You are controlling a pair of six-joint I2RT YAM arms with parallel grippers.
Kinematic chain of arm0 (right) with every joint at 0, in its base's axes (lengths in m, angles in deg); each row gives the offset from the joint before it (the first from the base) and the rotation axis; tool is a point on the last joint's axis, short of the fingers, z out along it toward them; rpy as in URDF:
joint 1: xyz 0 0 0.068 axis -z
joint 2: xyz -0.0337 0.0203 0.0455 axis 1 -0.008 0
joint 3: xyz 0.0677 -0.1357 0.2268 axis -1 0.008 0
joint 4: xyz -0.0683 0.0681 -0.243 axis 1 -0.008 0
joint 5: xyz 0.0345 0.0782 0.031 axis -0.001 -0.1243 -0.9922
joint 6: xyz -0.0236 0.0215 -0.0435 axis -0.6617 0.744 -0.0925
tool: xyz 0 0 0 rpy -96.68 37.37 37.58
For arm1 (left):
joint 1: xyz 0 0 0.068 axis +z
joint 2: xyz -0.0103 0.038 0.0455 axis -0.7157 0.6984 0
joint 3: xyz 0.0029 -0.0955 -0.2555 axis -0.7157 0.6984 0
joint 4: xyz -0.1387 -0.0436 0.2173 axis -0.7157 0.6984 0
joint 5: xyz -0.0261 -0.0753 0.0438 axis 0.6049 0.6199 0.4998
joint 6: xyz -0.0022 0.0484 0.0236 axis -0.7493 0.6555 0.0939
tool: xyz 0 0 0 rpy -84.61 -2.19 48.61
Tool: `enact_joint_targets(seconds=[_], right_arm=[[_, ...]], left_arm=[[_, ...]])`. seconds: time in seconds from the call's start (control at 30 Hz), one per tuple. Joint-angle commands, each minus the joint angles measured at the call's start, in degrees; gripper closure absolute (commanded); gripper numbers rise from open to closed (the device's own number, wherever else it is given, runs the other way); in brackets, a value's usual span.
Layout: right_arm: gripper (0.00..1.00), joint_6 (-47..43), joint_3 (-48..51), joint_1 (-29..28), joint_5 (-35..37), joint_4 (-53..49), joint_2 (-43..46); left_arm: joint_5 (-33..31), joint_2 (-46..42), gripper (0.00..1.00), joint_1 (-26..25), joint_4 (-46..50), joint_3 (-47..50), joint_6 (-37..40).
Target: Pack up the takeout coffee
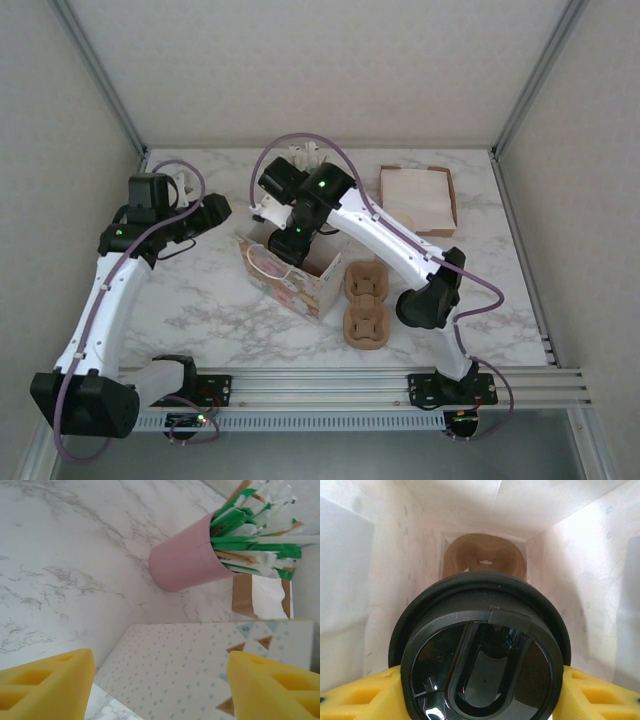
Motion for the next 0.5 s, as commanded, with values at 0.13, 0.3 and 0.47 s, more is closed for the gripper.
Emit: enact_joint_targets(seconds=[0.13,0.3,0.47], right_arm=[[0.49,-0.46,3.02,-1.57,0.57,1.56,-0.75],[0.49,0.06,4.65,-1.64,0.27,2.60,-0.65],[0.51,0.07,6.14,-1.63,0.12,3.75,-0.55]], left_arm=[[-0.74,1.90,0.28,-0.11,-2.98,0.42,-2.45],[-7.14,2.92,0.33,0.41,-5.42,2.00,-5.17],[-9.75,6.75,0.41,1.07,-10.15,5.05,-9.90]])
